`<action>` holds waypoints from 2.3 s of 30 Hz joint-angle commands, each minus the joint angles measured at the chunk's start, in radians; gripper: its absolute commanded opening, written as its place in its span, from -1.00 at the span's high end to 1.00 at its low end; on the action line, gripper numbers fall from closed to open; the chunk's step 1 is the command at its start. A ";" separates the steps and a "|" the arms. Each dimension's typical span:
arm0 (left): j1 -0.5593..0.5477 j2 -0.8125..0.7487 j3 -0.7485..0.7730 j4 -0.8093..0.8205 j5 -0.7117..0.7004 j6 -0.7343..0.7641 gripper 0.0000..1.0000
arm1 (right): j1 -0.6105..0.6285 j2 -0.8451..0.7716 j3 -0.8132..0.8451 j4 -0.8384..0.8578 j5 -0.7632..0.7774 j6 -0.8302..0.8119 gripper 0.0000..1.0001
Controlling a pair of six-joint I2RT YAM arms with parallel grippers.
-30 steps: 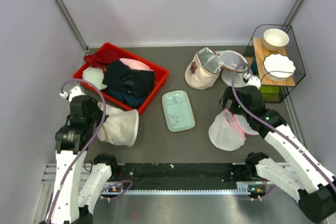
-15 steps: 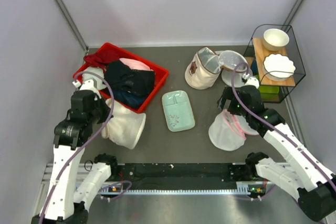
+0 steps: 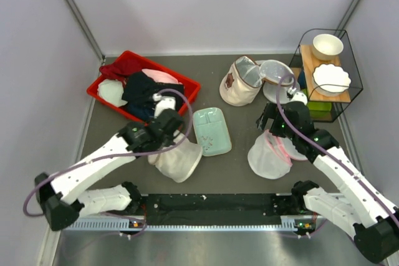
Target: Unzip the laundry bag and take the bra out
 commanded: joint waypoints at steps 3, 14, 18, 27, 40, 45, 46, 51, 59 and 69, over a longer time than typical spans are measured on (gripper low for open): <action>-0.239 0.246 0.191 -0.053 -0.237 -0.153 0.96 | 0.014 -0.059 0.013 0.021 0.032 0.033 -0.98; -0.275 0.121 0.260 0.090 0.047 -0.061 -0.81 | 0.013 -0.092 0.010 0.041 0.052 0.037 -0.98; -0.142 -0.008 0.233 0.050 0.082 -0.041 -0.93 | 0.016 -0.046 0.007 0.092 -0.064 0.047 -0.98; 0.240 -0.231 0.015 0.034 0.315 -0.009 -0.93 | 0.301 0.128 0.032 0.309 -0.276 0.044 -0.98; 0.260 -0.303 -0.125 0.123 0.496 0.034 -0.93 | 0.439 0.131 -0.039 0.364 -0.592 -0.142 -0.97; 0.262 -0.305 -0.168 0.189 0.651 0.083 -0.93 | 0.462 0.112 -0.050 0.373 -0.675 -0.173 -0.97; 0.262 -0.299 -0.172 0.214 0.684 0.091 -0.93 | 0.467 0.119 -0.047 0.375 -0.681 -0.179 -0.96; 0.262 -0.276 -0.205 0.300 0.925 0.114 -0.92 | 0.511 0.192 -0.035 0.404 -0.662 -0.171 -0.93; 0.260 -0.159 -0.270 0.430 1.194 0.010 -0.75 | 0.526 0.258 -0.064 0.530 -0.625 -0.110 -0.53; 0.260 -0.229 -0.329 0.574 1.159 -0.158 -0.51 | 0.526 0.274 -0.095 0.602 -0.608 -0.116 1.00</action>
